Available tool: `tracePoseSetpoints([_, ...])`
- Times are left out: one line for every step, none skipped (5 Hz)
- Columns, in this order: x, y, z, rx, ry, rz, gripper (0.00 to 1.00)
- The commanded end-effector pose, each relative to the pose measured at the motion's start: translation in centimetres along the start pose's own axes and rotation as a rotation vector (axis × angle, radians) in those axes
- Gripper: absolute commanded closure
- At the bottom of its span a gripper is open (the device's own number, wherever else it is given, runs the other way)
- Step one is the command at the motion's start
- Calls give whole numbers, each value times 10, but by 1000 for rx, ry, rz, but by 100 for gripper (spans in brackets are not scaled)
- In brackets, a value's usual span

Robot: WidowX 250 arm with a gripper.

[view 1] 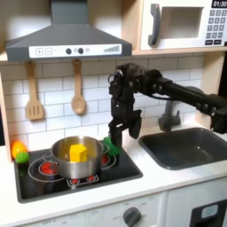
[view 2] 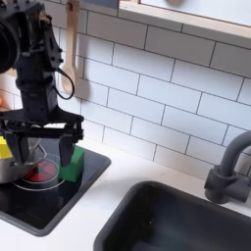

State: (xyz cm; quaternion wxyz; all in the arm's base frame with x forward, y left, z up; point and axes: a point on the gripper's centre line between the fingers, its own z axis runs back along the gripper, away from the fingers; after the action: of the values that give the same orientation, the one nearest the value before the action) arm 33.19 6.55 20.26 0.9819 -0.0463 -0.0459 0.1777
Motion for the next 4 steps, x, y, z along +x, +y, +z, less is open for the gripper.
tracePoseSetpoints([8,-5,-7,24,-17,36,0])
tracePoseSetpoints([10,-7,-6,38,-27,44,0])
tracePoseSetpoints([16,-10,-13,43,-27,63,0])
tracePoseSetpoints([19,-11,-18,55,-22,68,0])
